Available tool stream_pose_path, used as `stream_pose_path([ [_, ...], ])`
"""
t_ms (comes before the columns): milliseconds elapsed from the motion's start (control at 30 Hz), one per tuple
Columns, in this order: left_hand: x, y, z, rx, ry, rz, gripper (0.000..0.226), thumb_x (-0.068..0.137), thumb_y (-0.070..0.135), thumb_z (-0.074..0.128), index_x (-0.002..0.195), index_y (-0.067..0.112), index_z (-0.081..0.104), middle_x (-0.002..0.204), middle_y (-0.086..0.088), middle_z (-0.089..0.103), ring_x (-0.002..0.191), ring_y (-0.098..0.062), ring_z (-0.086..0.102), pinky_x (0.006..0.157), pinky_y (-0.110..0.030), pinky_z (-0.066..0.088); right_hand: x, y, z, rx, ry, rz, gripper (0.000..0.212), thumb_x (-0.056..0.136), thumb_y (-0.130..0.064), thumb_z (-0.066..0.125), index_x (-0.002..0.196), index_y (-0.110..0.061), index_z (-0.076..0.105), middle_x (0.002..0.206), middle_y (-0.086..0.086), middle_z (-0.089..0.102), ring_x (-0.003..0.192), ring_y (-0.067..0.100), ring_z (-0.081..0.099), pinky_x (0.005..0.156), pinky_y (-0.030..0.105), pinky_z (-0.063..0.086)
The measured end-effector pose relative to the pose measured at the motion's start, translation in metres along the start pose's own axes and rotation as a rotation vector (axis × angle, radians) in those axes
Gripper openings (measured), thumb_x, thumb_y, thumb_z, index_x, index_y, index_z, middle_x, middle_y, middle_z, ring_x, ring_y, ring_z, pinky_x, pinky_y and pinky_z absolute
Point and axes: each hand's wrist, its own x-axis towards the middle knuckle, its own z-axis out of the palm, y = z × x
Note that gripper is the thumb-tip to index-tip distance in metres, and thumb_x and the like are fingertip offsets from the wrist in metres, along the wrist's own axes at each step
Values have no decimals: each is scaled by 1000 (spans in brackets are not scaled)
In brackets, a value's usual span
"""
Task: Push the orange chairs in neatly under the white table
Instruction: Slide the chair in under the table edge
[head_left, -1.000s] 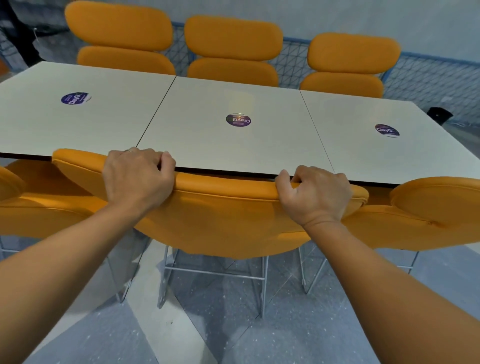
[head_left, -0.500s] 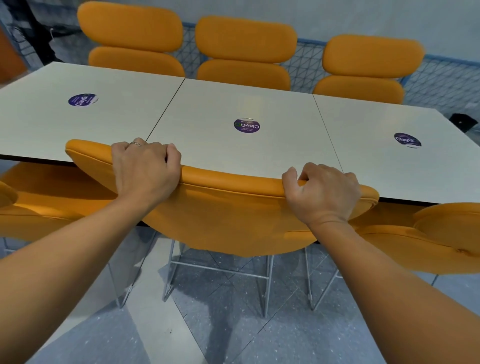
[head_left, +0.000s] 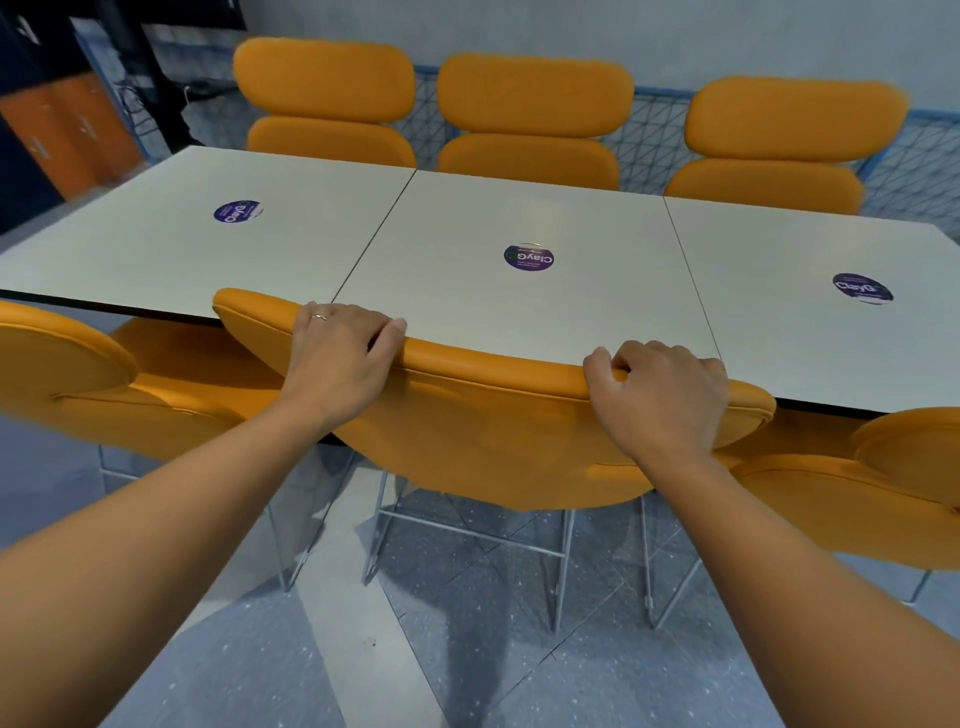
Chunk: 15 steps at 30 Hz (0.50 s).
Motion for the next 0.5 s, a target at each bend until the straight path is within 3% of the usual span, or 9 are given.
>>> stream_pose_path([
  [133,-15,4,-25,-106,-54,-6,35,97,44,46,117,24,66,121,1,64,120,-23,49,106,-45,35,0,-7,-11,92,-107,-19,49,96,-48,34,87,-19,73,75,-2,63,77,21,53,84,41,34],
  [300,-35,3,-56,-176,-78,-44,30,96,37,53,120,24,65,125,1,62,118,-19,51,99,-37,42,-4,-34,-32,127,-286,-133,35,96,-45,46,111,-27,72,103,-2,71,99,23,57,86,40,33],
  [400,-53,-8,-74,-207,-95,-77,27,96,33,55,119,22,66,121,3,64,113,-12,54,91,-27,41,-13,-68,-46,152,-318,-214,36,95,-43,49,121,-30,69,115,-3,71,111,24,57,95,42,38],
  [500,-74,-30,-92,-204,-121,-110,24,95,33,56,114,23,67,115,6,65,111,-11,55,88,-26,40,-32,-108,-58,232,-334,-281,39,93,-41,52,128,-31,66,125,-4,69,118,24,57,99,42,46],
])
